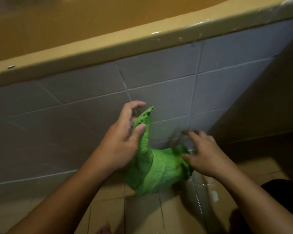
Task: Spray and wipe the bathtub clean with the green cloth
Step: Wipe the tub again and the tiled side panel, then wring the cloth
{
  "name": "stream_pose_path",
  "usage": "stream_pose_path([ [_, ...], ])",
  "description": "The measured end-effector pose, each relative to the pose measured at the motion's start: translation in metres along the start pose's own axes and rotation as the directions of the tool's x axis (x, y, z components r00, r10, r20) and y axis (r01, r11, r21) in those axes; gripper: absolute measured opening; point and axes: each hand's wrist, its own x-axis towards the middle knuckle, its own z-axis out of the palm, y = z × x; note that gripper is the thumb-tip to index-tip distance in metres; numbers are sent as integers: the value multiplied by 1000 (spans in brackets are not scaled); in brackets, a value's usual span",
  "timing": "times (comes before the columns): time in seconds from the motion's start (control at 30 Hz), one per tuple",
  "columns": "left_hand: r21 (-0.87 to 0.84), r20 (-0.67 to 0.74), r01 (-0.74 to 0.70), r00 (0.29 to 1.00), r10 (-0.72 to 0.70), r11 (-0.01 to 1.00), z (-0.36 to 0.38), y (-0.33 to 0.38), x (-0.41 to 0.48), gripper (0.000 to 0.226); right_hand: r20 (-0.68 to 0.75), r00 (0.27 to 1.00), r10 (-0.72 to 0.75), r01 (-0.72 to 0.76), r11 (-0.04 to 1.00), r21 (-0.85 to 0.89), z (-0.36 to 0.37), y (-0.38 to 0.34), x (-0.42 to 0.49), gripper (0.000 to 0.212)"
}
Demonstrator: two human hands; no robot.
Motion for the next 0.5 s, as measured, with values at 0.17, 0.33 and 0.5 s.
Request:
stream_pose_path([
  [0.17,68,264,-104,961,82,992,-1,15,7,46,92,928,-360,235,760,606,1,-33,-11,65],
  [0.33,-222,228,17,973,36,975,-4,19,12,41,-9,907,-422,290,608,739,2,-49,-15,36],
  [0.5,-383,481,358,864,-148,851,-11,2,8,79,-111,948,-299,203,296,933,-11,-67,-35,34],
])
